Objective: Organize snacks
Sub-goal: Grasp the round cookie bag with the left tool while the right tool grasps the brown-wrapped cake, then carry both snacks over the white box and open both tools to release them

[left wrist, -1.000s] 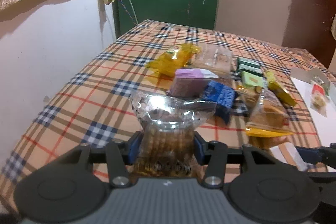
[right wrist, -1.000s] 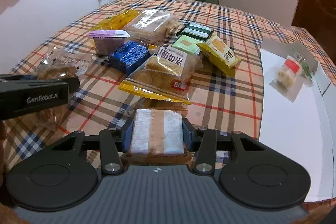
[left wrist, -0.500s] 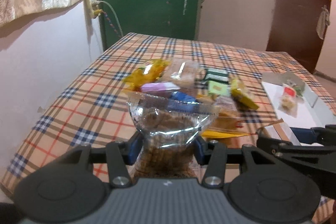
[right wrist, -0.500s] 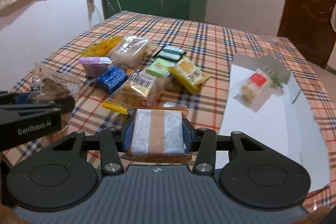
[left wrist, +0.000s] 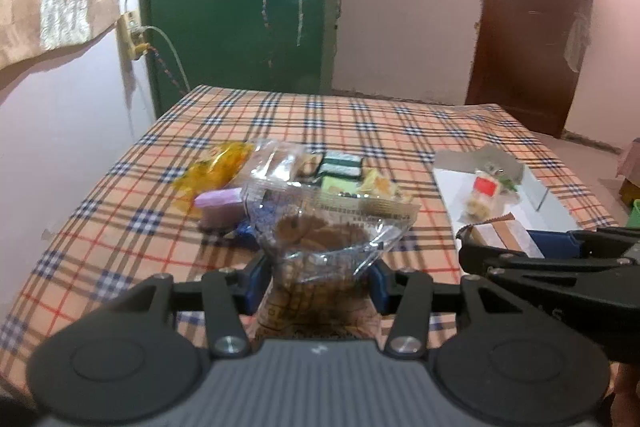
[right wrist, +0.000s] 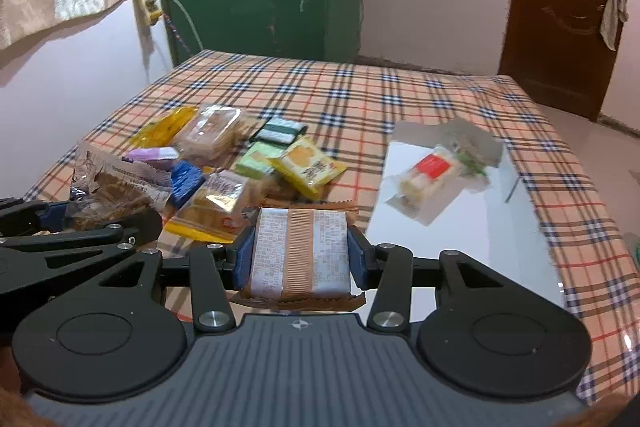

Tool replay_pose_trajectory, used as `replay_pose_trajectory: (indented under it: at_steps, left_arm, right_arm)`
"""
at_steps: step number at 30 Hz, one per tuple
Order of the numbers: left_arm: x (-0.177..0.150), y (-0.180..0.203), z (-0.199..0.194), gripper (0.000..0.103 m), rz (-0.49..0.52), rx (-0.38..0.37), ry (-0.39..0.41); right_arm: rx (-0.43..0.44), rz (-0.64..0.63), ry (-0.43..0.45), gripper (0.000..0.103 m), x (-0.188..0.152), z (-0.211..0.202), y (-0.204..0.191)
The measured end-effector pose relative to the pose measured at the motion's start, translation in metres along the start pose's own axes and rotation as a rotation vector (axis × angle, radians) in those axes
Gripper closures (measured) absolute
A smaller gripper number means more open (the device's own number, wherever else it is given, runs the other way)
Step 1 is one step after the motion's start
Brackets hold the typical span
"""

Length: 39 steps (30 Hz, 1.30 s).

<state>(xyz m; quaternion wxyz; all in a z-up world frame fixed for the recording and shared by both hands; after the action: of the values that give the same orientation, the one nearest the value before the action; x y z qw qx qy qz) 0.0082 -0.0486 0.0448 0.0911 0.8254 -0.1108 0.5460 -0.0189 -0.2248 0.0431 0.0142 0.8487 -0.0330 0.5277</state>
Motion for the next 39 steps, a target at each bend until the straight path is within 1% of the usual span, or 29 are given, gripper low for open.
replay_pose_trajectory:
  at_steps: [13,23,30,39]
  left_arm:
    - [0.012,0.045,0.010,0.054,0.031,-0.084,0.001]
    - [0.013,0.077,0.022,0.054,0.052,-0.150,-0.014]
    - [0.012,0.095,0.035,0.054,0.054,-0.177,-0.029]
    - [0.011,0.118,0.054,0.054,0.050,-0.205,-0.054]
  right_arm:
    - [-0.091,0.065,0.017,0.048,0.008,-0.014,0.038]
    - [-0.155,0.115,0.015,0.048,0.007,-0.016,0.065]
    - [-0.189,0.146,0.019,0.048,0.007,-0.013,0.087]
    - [-0.223,0.144,0.019,0.048,0.007,-0.002,0.114]
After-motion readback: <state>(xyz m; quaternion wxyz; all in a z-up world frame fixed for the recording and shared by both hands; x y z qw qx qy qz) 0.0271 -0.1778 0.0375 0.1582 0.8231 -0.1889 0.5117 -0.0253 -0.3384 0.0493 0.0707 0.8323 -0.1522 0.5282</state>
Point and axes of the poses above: each gripper's, at about its wrist camera, not at the fingertips, and z roughly the way its jaws point, y to its right, x to its top, the point moved 1 cm from there along z, roughly the way its jaws point, and after that the axes turned 13 degrees about y, right-handed, at the moved point
